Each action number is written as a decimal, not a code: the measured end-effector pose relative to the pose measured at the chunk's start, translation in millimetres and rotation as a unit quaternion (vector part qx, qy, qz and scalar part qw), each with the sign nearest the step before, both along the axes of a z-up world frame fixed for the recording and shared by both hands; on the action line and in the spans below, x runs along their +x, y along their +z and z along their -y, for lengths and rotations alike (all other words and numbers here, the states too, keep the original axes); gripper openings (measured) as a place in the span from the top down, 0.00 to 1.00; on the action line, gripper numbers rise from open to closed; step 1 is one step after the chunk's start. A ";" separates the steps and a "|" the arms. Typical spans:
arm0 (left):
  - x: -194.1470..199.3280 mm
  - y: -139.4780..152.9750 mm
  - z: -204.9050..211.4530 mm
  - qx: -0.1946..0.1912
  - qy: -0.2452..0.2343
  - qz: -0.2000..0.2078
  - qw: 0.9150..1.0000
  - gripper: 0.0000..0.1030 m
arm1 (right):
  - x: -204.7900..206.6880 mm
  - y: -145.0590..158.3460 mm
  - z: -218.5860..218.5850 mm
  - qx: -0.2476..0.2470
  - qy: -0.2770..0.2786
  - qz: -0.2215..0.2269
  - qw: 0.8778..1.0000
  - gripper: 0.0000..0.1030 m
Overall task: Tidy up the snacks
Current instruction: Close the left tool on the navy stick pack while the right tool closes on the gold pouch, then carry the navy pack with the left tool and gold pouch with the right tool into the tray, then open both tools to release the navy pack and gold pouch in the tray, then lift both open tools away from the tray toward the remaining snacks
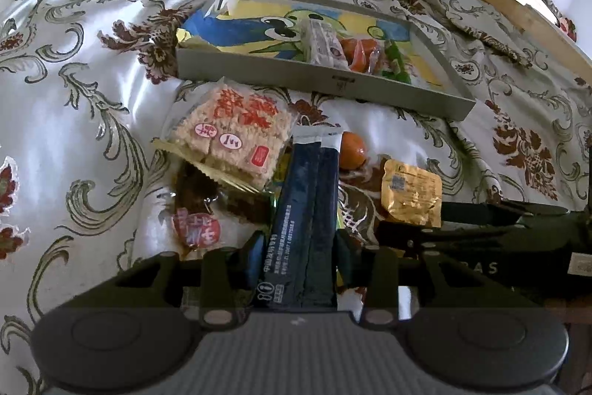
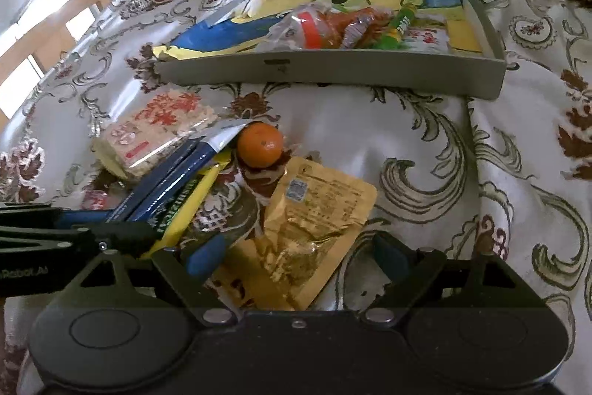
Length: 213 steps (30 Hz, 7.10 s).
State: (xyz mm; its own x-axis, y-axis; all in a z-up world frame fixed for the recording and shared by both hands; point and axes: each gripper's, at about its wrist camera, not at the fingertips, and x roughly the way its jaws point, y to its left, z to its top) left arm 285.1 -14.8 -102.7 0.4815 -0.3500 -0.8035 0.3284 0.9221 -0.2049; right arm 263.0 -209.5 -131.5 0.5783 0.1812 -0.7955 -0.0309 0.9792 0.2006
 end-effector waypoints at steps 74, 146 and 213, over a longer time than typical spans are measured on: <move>-68.7 43.5 -11.8 -0.060 0.079 0.092 0.991 0.60 | -49.8 33.3 -16.7 -0.078 0.100 0.095 0.987 0.83; 169.3 -5.8 137.4 -0.130 0.062 0.110 0.983 0.60 | 130.3 26.0 138.2 0.038 -0.104 0.150 0.982 0.82; -154.7 113.4 -11.8 -0.008 0.180 0.278 0.944 0.00 | -155.0 146.3 54.4 -0.019 -0.060 0.275 0.959 0.01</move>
State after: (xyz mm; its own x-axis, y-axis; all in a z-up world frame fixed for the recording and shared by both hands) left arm 130.4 -3.0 10.7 0.9169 -0.0929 -0.3881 0.0552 0.9927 -0.1073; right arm 108.0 -263.9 14.8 0.9272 0.0635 -0.3690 -0.0077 0.9885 0.1509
